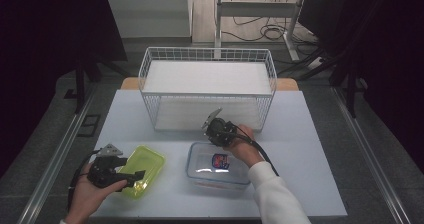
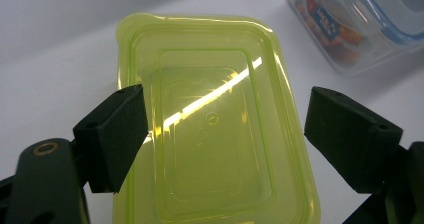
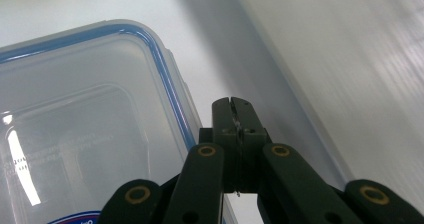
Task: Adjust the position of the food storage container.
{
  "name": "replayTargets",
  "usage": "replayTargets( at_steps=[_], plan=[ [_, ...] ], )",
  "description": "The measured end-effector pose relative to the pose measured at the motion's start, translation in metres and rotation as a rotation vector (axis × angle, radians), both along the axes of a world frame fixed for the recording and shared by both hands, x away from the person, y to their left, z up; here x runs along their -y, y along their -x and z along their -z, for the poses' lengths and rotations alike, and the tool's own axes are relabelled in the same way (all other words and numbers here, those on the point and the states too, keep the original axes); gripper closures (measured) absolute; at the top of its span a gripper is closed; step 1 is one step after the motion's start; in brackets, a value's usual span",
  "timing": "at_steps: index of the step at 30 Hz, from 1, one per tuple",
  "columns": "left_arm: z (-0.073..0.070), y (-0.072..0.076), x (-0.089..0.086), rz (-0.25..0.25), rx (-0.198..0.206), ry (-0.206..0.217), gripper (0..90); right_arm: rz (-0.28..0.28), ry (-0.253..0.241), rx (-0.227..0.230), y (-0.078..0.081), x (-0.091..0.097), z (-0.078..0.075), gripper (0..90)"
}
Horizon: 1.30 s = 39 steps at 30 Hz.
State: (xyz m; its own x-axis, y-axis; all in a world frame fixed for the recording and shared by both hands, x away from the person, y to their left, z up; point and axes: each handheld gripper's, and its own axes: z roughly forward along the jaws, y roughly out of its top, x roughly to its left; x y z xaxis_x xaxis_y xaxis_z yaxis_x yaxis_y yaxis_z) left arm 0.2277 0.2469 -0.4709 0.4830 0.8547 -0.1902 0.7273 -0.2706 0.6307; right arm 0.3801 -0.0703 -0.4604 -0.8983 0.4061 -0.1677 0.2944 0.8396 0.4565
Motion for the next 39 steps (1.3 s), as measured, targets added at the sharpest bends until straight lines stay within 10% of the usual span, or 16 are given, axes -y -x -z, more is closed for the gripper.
replayTargets(
  at_steps=[16, 23, 39],
  plan=[
    [-0.003, 0.002, 0.001, -0.004, 0.007, 0.012, 16.7, 0.019, -0.028, 0.003, 0.008, 0.002, -0.004, 89.3],
    [-0.005, 0.004, 0.003, -0.01, 0.013, 0.024, 16.7, 0.074, -0.108, 0.024, 0.02, 0.037, -0.03, 89.2],
    [-0.006, 0.003, 0.008, -0.006, 0.01, 0.025, 16.7, 0.013, -0.18, -0.127, 0.135, 0.119, -0.027, 89.2]
  ],
)
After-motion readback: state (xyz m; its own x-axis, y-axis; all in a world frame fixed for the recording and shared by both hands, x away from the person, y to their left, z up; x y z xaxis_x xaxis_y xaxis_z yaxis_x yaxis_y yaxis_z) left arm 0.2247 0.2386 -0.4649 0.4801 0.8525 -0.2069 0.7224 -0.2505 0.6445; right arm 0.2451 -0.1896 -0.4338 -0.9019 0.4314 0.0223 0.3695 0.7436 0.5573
